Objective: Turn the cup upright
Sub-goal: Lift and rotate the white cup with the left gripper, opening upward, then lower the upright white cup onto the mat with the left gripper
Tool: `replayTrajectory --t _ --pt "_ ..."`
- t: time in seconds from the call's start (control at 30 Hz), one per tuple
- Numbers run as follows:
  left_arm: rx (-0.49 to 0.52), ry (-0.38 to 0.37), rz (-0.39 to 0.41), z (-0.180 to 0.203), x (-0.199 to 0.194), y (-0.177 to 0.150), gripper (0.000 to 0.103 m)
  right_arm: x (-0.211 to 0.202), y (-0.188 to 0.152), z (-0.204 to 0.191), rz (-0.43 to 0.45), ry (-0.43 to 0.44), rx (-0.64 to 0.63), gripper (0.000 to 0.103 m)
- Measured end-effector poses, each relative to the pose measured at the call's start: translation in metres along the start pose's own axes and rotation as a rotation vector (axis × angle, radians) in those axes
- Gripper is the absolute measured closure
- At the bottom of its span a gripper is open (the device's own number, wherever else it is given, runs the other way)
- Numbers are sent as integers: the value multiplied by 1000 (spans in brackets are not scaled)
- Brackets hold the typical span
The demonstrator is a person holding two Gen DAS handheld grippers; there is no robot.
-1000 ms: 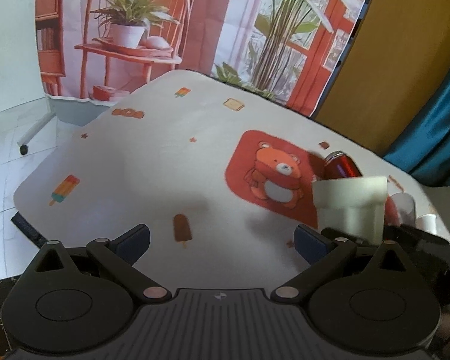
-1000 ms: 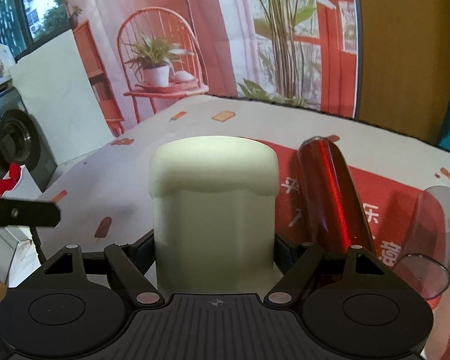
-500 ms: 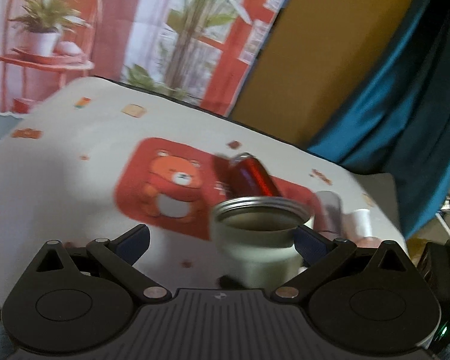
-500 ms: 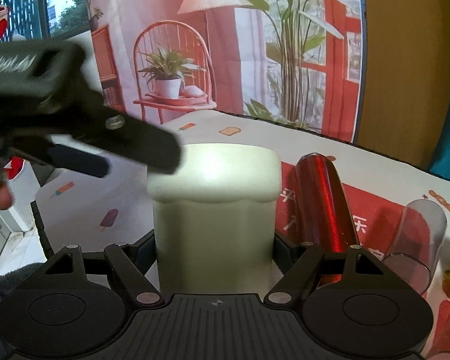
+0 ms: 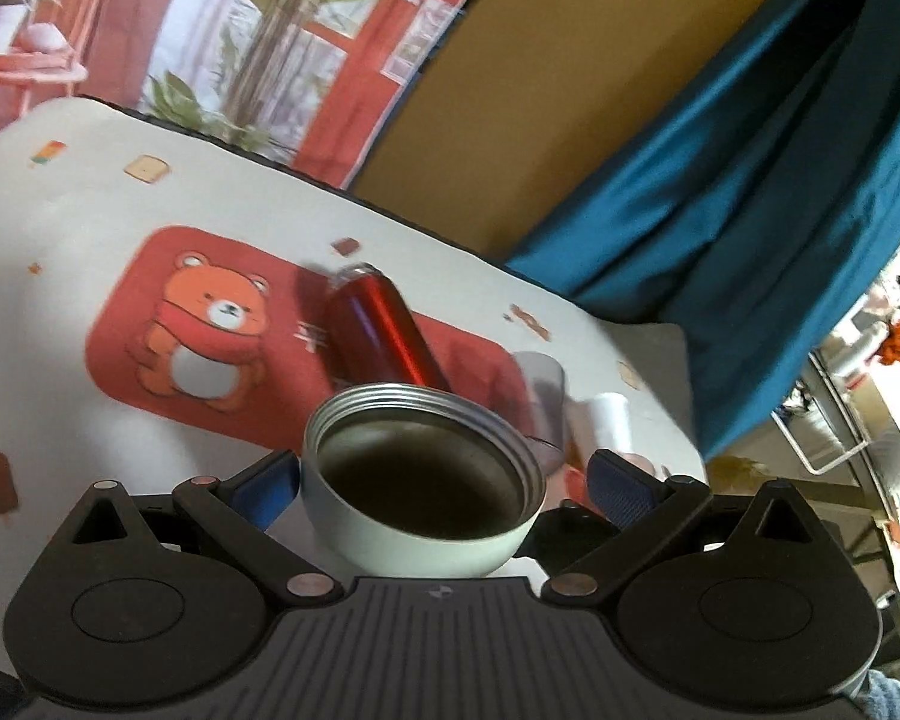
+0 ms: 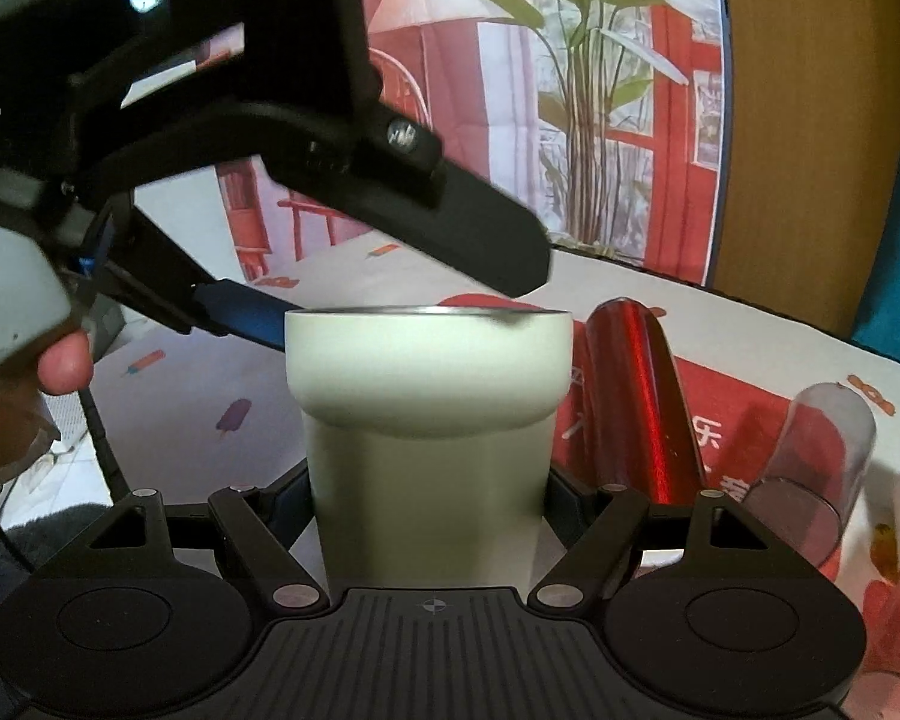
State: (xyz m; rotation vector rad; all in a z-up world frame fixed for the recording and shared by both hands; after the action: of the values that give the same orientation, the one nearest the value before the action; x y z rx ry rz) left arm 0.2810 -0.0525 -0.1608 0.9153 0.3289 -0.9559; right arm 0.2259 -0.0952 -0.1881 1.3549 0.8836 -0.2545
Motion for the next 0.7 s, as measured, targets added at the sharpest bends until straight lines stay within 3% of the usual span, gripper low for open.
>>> replayTrajectory --t 0.23,0.33,0.47,0.7 --pt "9 -31 -39 11 -2 -18 7 -11 -4 2 -11 -13 15 29" --pt "-1 -44 -54 13 -4 -25 7 -17 -1 2 -8 -10 20 22" --pt "6 -35 -66 12 -4 -32 14 -20 -5 -5 -19 -21 -13 24" --pt "9 -44 -72 15 -8 -36 15 -18 -7 -4 -15 -53 -18 26"
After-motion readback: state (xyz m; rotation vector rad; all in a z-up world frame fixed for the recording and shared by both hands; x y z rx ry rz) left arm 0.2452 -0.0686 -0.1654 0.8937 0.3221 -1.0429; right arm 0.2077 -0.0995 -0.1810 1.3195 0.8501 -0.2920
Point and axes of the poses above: each gripper's, at about its wrist camera, not at the fingertips, and x roughly the way its jaws point, z to its right, y to its top, the point moved 10 cm from there along x, roughly the way its jaws point, and after that the axes turned 9 degrees about -x, right-handed, at the moved point
